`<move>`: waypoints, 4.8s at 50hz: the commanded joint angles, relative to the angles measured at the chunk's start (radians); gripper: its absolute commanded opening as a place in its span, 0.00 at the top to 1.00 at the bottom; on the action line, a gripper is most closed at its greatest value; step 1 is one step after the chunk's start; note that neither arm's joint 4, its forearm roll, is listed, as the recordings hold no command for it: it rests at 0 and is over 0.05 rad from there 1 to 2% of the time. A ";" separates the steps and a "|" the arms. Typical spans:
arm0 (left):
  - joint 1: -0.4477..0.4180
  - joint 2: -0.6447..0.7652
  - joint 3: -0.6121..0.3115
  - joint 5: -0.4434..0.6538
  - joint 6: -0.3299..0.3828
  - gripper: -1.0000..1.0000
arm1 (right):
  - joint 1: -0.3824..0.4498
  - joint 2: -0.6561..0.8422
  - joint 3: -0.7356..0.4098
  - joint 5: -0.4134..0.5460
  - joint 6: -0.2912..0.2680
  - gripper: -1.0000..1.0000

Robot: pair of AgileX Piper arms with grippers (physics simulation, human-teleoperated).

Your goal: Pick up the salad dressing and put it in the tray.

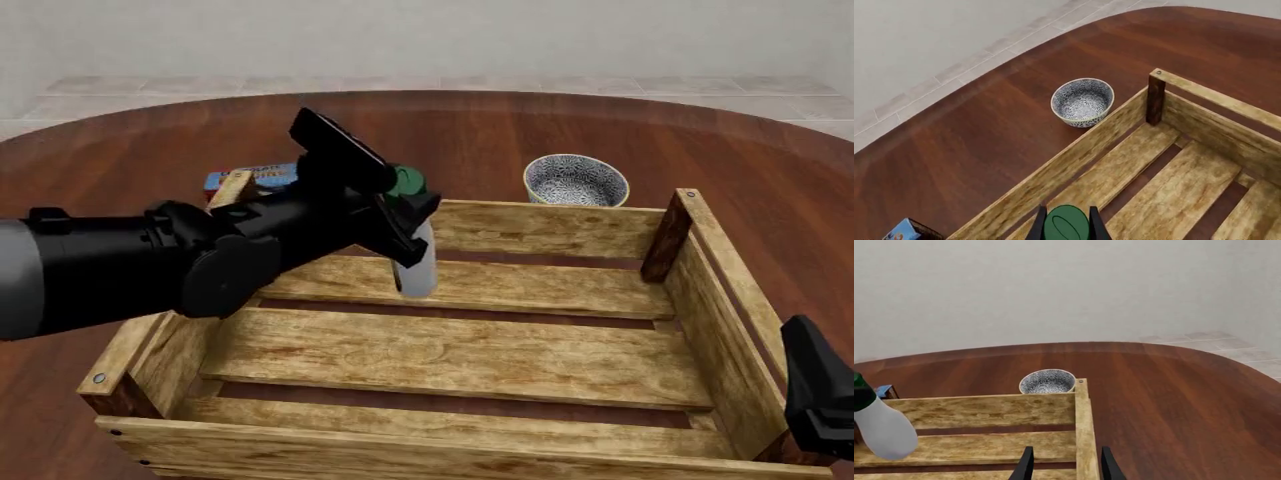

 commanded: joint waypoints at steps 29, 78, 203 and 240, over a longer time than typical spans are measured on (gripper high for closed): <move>-0.004 0.084 0.005 -0.031 0.038 1.00 | -0.005 0.000 -0.001 -0.003 0.010 0.00; -0.032 0.136 -0.004 -0.015 -0.044 1.00 | -0.009 0.000 -0.001 -0.004 0.011 0.00; -0.044 0.209 0.040 -0.085 -0.055 0.00 | -0.015 0.000 -0.009 0.005 0.007 0.00; -0.027 0.189 0.043 -0.087 -0.034 0.00 | -0.014 0.000 0.001 -0.008 0.011 0.00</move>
